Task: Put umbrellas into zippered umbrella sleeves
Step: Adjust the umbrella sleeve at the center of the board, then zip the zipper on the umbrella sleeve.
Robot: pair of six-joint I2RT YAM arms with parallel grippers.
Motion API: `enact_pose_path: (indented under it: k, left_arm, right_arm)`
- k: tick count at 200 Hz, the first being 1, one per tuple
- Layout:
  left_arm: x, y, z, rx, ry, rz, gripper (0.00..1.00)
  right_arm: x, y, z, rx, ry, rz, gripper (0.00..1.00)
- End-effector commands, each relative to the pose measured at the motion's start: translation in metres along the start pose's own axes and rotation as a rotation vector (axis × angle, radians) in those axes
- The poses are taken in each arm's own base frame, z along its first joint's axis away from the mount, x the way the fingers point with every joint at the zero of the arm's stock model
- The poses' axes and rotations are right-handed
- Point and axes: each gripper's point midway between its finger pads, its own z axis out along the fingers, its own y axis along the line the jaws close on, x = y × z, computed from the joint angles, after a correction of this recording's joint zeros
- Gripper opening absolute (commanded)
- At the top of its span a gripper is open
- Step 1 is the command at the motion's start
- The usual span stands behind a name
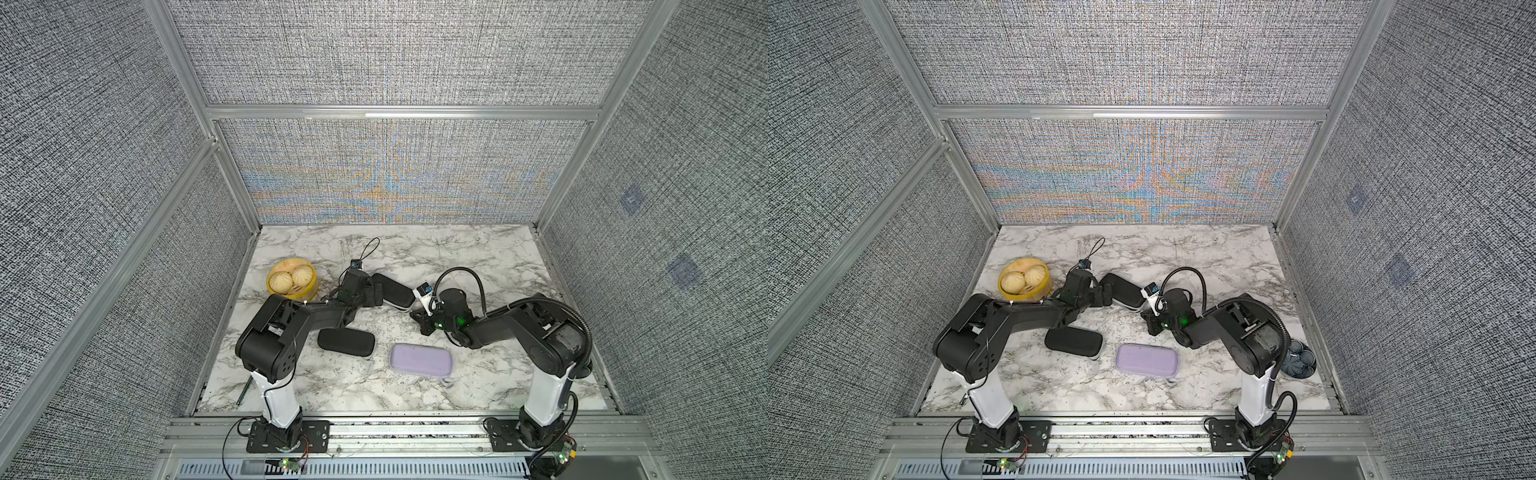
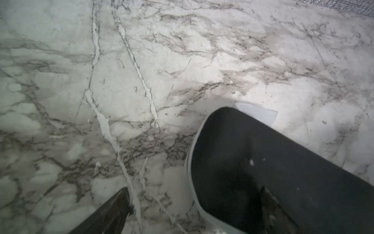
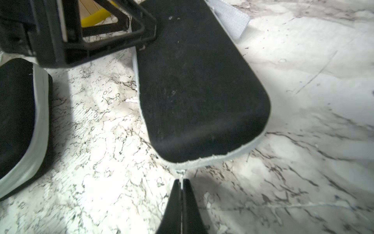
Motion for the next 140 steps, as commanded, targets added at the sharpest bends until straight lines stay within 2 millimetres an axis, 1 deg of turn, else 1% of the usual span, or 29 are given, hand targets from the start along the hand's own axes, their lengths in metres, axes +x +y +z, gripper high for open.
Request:
enact_pose_path:
  k: [1, 16, 35, 48, 61, 80, 87, 91, 94, 101, 115, 133, 140]
  left_arm:
    - [0.005, -0.006, 0.007, 0.062, 0.048, 0.058, 1.00]
    - [-0.012, -0.009, 0.001, 0.066, 0.008, 0.065, 1.00]
    - [-0.032, -0.016, -0.005, 0.121, -0.064, 0.074, 1.00]
    - [-0.042, -0.019, -0.001, 0.164, -0.073, 0.061, 1.00]
    - [-0.046, -0.022, 0.010, 0.188, -0.058, 0.058, 1.00]
    - [-0.043, -0.027, 0.026, 0.214, -0.012, 0.072, 1.00]
    - [-0.041, -0.033, 0.030, 0.253, -0.003, 0.082, 1.00]
    - [-0.044, -0.036, 0.030, 0.277, -0.011, 0.083, 1.00]
    - [-0.035, -0.035, 0.036, 0.288, 0.009, 0.077, 1.00]
    - [-0.033, -0.038, 0.040, 0.315, 0.013, 0.067, 0.99]
    - [-0.025, -0.039, 0.046, 0.343, 0.041, 0.053, 0.95]
    - [-0.016, -0.038, 0.045, 0.357, 0.043, 0.037, 0.87]
    - [-0.013, -0.037, 0.044, 0.357, 0.047, 0.030, 0.78]
  right_arm:
    - [0.005, -0.001, -0.002, 0.000, 0.022, 0.002, 0.00]
    - [0.008, -0.001, -0.002, 0.000, 0.026, 0.004, 0.00]
    - [0.009, -0.001, -0.002, -0.001, 0.026, 0.005, 0.00]
    - [0.010, -0.002, -0.002, 0.002, 0.026, 0.005, 0.00]
    - [0.011, -0.003, -0.003, 0.006, 0.031, 0.003, 0.00]
    - [0.013, -0.005, -0.005, 0.016, 0.033, 0.001, 0.00]
    - [0.013, -0.006, -0.006, 0.019, 0.032, 0.004, 0.00]
    - [0.012, -0.006, -0.007, 0.018, 0.029, 0.003, 0.00]
    - [0.013, -0.006, -0.007, 0.018, 0.030, 0.003, 0.00]
    - [0.012, -0.005, -0.007, 0.017, 0.029, 0.004, 0.00]
    - [0.011, -0.006, -0.007, 0.017, 0.026, 0.003, 0.00]
    - [0.011, -0.005, -0.008, 0.016, 0.026, 0.003, 0.00]
    - [0.011, -0.005, -0.009, 0.014, 0.025, 0.001, 0.00]
